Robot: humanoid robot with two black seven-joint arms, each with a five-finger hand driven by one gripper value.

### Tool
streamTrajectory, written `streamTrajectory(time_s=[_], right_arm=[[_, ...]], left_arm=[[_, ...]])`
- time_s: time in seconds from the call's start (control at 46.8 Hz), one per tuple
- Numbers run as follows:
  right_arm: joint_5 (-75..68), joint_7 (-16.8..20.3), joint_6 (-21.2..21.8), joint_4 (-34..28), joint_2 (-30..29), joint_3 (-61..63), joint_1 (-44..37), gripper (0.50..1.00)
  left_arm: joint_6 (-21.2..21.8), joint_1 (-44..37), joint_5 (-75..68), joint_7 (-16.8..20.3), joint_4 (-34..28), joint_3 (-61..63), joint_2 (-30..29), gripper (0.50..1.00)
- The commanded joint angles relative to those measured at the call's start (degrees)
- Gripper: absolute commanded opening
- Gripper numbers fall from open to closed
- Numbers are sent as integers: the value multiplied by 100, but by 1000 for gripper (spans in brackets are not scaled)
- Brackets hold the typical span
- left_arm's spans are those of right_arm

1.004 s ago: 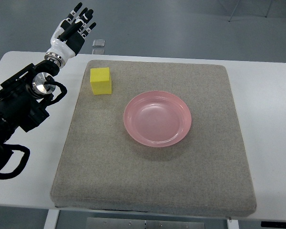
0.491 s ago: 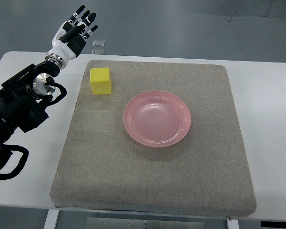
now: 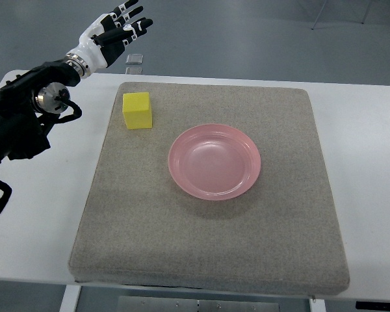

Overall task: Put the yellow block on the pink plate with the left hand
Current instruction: 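Swing the left hand over the yellow cube, fingers pointing down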

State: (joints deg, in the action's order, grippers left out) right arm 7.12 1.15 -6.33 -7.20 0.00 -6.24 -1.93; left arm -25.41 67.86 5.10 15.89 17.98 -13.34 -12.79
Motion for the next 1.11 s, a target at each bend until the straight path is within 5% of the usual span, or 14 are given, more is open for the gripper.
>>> streamTrajectory(time_s=[0.0, 0.406, 0.683, 1.025, 1.089], right_arm=[[0, -1, 0, 0, 0, 0, 0, 924], [0, -1, 0, 0, 0, 0, 0, 924], [0, -1, 0, 0, 0, 0, 0, 924], [0, -1, 0, 0, 0, 0, 0, 924], [0, -1, 0, 0, 0, 0, 0, 924]], left_arm=[[36, 227, -166, 2, 364, 577, -224, 986], [19, 685, -2670, -7, 399, 1888, -329, 969], [98, 817, -4560, 46, 417, 1888, -373, 866], [555, 790, -5958, 345, 461, 1932, -365, 883], [555, 817, -6082, 371, 496, 1932, -373, 925]])
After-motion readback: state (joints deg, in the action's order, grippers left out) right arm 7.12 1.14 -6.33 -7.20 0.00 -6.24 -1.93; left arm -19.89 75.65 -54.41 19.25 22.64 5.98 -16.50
